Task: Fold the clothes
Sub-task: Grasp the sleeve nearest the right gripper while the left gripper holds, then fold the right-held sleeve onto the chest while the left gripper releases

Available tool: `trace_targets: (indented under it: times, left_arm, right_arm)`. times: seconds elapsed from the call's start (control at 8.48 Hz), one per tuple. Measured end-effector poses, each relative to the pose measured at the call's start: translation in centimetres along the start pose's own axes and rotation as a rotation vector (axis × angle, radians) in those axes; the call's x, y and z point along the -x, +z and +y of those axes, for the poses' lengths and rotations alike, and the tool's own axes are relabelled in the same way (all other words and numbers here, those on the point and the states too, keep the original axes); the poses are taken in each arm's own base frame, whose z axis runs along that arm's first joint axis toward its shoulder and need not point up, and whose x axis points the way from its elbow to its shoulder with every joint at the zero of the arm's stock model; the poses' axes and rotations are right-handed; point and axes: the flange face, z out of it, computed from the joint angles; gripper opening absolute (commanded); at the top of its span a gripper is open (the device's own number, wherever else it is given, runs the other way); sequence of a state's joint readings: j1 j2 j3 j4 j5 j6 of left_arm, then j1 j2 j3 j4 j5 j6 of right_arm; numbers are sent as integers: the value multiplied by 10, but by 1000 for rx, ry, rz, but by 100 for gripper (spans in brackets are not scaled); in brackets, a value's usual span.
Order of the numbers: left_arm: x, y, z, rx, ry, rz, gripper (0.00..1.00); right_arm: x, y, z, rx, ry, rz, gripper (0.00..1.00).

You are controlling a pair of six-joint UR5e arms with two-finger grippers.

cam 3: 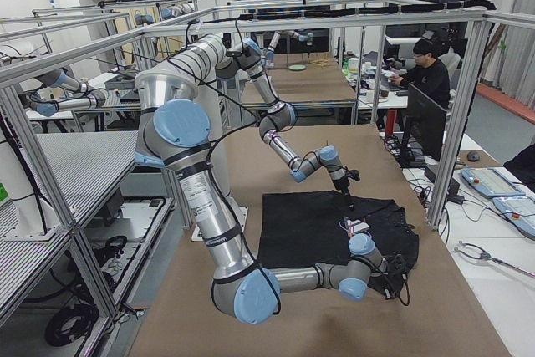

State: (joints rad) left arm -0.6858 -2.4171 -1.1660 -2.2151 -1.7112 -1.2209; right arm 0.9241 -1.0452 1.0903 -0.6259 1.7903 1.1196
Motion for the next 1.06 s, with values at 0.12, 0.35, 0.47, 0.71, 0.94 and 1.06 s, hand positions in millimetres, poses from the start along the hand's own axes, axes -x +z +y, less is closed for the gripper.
trace_targets:
  times: [0.12, 0.35, 0.47, 0.71, 0.94, 1.06]
  left_arm:
    - [-1, -2, -1, -2, -1, 3, 100]
    - [2, -7, -10, -9, -1, 7, 100]
    - [7, -10, -19, -14, 8, 4, 100]
    - [34, -11, -33, -18, 35, -13, 100]
    - [61, -9, -40, -25, 59, -23, 100]
    - [69, -9, -42, -28, 66, -25, 100]
  right_arm:
    - [4, -2, -1, -3, -2, -7, 0]
    - [29, -21, -9, -23, -3, -46, 0]
    - [55, -34, -19, -30, 8, -63, 0]
    - [124, -66, -42, -34, 85, -87, 0]
    - [203, -77, -30, -8, 157, -119, 0]
    - [242, -76, -10, -16, 176, -113, 0]
